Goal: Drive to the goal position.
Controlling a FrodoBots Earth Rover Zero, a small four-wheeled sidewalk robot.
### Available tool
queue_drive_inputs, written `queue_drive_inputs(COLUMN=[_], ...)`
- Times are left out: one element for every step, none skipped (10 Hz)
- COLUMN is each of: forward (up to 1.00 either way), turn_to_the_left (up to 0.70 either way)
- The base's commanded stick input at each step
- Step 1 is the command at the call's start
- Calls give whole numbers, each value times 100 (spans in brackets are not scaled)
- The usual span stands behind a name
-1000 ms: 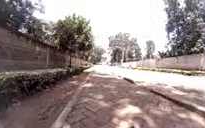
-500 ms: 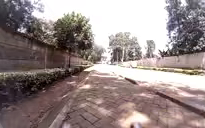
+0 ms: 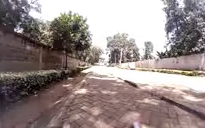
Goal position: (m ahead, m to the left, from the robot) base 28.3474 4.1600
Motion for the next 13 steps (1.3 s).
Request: queue_drive_inputs(forward=[70, 70, 70, 70, 70, 70, 70, 70, 70, 70, 70, 70, 70], turn_to_the_left=[-35, -35, -35, -35, -35, -35, -35, -35, -35, -27, -12, 0, 0])
